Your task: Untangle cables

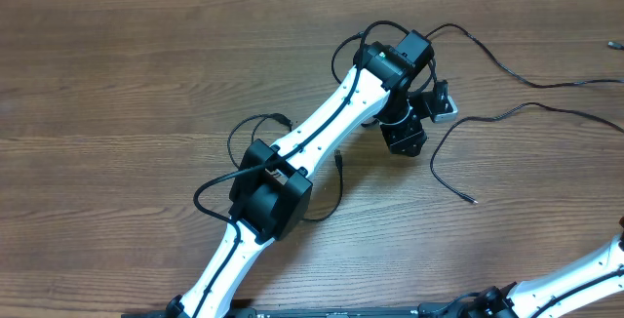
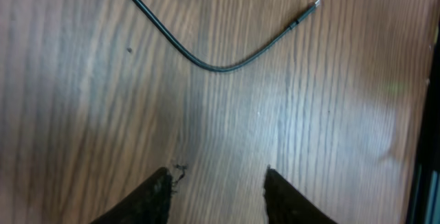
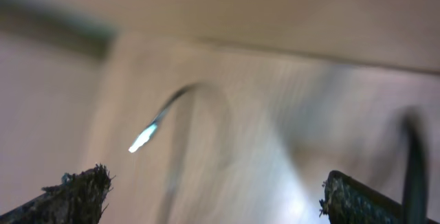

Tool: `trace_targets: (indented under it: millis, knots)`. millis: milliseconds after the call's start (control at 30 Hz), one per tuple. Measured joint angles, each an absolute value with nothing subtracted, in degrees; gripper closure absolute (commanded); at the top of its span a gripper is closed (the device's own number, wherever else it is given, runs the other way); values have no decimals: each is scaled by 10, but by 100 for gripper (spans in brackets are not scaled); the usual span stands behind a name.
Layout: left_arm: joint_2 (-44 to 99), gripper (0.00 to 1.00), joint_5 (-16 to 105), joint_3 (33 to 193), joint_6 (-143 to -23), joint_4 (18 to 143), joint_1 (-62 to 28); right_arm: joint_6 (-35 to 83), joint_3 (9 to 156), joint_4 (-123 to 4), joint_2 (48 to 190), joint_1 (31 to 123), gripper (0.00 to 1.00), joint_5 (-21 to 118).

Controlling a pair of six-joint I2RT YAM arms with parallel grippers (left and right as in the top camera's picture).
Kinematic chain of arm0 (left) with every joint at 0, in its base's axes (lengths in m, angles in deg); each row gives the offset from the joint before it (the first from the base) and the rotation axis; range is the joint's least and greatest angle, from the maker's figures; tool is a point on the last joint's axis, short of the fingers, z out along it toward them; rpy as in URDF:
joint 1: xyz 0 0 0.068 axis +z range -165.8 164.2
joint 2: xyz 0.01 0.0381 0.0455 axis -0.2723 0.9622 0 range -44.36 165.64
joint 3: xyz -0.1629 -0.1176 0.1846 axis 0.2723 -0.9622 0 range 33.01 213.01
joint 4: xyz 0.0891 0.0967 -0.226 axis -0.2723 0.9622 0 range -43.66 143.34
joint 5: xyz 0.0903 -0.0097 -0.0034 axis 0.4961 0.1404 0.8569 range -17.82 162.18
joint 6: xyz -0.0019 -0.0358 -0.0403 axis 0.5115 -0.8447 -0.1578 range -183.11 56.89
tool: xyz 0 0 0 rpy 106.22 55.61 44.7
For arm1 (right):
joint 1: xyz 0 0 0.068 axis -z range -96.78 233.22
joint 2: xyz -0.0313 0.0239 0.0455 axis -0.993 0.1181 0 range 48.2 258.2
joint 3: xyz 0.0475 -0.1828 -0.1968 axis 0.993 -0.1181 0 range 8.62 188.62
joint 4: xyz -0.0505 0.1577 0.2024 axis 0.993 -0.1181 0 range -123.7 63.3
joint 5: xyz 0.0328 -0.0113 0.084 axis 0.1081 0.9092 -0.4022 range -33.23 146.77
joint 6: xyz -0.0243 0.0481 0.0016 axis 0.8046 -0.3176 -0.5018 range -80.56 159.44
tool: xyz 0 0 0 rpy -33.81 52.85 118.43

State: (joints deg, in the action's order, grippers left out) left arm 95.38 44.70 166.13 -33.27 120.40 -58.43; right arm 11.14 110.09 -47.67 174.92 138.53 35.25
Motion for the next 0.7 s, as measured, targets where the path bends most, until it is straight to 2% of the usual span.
trace_targets:
  millis: [133, 300, 467, 700]
  knots:
    - [954, 59, 447, 1661, -332, 1221, -584, 136, 1101, -477, 1749, 1385, 0, 218]
    - [954, 59, 447, 1661, -332, 1240, -584, 147, 1101, -529, 1749, 1385, 0, 147]
    - [954, 59, 447, 1661, -332, 1250, -584, 153, 1102, -608, 1749, 1386, 0, 178]
    - [954, 58, 447, 1661, -332, 1251, -584, 138, 1102, -702, 1747, 1396, 0, 313]
